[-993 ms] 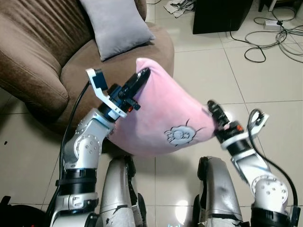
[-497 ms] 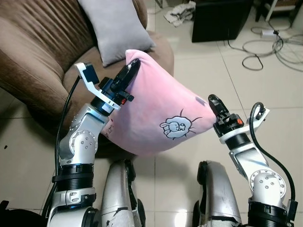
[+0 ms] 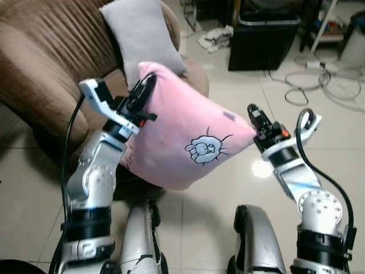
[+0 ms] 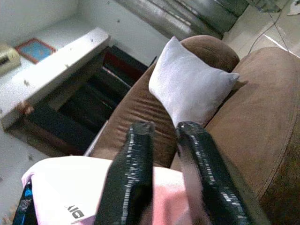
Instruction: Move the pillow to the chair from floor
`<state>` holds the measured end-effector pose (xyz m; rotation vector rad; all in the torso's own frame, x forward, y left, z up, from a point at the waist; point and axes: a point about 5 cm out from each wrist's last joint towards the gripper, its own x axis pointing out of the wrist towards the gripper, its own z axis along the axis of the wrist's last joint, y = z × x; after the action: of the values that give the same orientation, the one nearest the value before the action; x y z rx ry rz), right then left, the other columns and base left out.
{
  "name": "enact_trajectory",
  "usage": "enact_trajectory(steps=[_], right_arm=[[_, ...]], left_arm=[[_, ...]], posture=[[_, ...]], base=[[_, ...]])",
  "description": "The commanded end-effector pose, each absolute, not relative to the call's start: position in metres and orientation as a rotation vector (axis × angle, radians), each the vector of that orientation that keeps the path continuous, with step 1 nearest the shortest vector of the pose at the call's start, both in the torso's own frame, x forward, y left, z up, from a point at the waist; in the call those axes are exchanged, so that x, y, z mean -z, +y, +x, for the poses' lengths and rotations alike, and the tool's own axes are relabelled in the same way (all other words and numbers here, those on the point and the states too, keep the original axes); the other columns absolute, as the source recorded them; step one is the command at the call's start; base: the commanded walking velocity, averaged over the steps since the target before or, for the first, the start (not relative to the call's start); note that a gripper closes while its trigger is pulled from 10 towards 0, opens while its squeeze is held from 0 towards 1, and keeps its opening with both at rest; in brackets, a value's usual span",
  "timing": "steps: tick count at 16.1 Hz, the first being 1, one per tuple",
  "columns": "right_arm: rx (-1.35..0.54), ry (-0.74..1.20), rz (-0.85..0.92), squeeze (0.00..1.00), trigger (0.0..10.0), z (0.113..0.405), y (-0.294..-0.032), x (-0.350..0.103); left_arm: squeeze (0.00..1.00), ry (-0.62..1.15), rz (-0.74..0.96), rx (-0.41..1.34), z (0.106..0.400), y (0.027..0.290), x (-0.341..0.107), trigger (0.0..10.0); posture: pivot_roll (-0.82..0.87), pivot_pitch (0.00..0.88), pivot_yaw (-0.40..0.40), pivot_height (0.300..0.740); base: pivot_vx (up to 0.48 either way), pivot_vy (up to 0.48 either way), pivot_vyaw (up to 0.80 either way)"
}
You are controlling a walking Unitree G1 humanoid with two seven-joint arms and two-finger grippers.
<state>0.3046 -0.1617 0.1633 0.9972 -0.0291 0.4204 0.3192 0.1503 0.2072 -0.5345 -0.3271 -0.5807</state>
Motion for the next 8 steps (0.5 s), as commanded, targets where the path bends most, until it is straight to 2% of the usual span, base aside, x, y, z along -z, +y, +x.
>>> enact_trajectory(steps=[1,3,6,7,8], right_arm=[[-0.439,-0.007,0.925,0.00,0.0,0.307,-0.154,-0.166],[-0.489,0.037,0.692,0.00,0.0,0.308,-0.140,-0.165],[-0.413,-0.006,0.517,0.00,0.0,0.314,-0.138,-0.167],[-0.382,0.007,0.475,0.00,10.0,0.317,-0.136,-0.166],[-0.375,0.026,0.464,0.00,10.0,0.318,-0.135,-0.165]], left_arm=[[0.00,-0.353,-0.466,0.555,0.317,0.150,-0.214,0.0],[0.00,-0.282,-0.337,0.535,0.308,0.145,-0.197,0.0],[0.00,-0.226,-0.244,0.490,0.297,0.140,-0.179,0.0],[0.00,-0.220,-0.238,0.479,0.294,0.137,-0.177,0.0],[0.00,-0.219,-0.240,0.473,0.293,0.135,-0.177,0.0]], posture=[[0.03,0.000,0.053,0.507],[0.03,0.000,0.038,0.507],[0.04,0.000,0.022,0.507],[0.05,0.000,0.018,0.507],[0.06,0.000,0.012,0.507]], base=[[0.000,0.000,0.00],[0.000,0.000,0.00],[0.000,0.000,0.00],[0.000,0.000,0.00],[0.000,0.000,0.00]])
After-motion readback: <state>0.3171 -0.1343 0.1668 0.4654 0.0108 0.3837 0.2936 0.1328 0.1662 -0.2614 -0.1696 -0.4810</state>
